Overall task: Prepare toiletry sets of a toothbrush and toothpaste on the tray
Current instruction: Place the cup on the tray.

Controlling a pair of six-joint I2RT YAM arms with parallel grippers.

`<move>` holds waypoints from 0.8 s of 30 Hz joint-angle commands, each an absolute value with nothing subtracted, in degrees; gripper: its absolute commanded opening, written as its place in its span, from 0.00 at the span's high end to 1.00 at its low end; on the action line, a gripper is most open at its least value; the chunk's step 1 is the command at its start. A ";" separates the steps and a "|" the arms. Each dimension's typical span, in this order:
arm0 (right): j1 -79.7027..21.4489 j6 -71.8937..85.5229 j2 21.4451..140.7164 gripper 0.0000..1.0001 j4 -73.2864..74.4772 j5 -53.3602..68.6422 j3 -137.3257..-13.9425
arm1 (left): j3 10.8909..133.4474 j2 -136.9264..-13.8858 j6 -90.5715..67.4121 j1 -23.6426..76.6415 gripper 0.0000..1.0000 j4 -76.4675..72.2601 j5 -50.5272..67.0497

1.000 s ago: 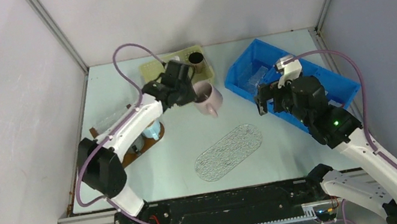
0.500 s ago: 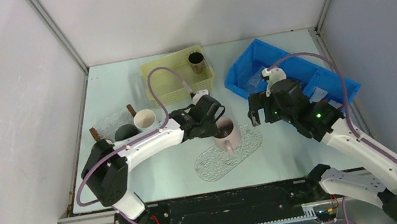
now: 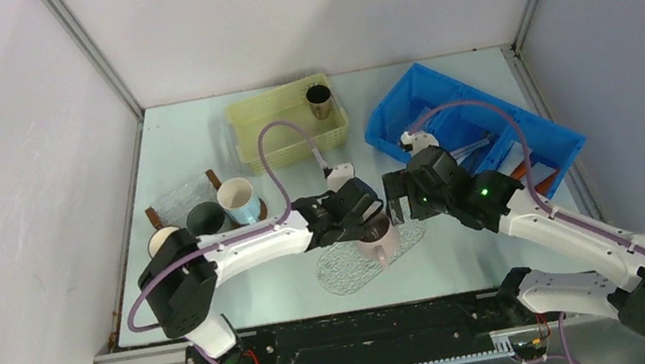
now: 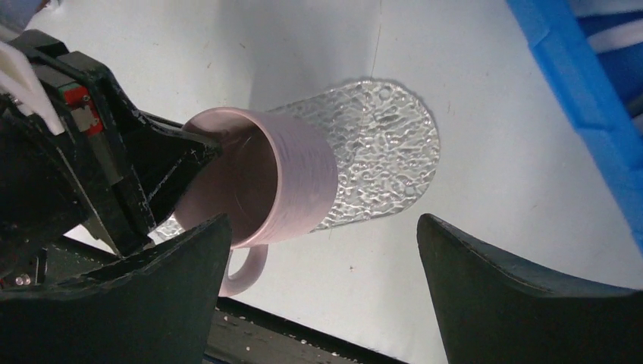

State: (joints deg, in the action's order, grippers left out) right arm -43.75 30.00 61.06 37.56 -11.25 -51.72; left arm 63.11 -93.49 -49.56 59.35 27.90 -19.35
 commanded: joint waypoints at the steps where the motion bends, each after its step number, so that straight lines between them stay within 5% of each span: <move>1: -44.67 36.42 60.42 0.06 34.44 -12.62 -48.93 | 62.58 -92.51 -52.70 60.55 0.86 22.45 -21.42; 9: -45.47 40.19 63.36 0.11 34.11 -12.86 -48.11 | 62.27 -93.76 -52.92 60.91 0.76 21.06 -19.06; 24: -45.92 44.33 68.64 0.35 33.24 -11.01 -48.16 | 59.09 -77.97 -51.17 60.87 0.40 21.42 -24.26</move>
State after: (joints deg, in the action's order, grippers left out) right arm -45.67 42.35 66.48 35.57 -11.55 -47.94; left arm 59.57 -84.82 -51.55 60.64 22.74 -19.59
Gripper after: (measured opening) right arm 0.677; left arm 0.554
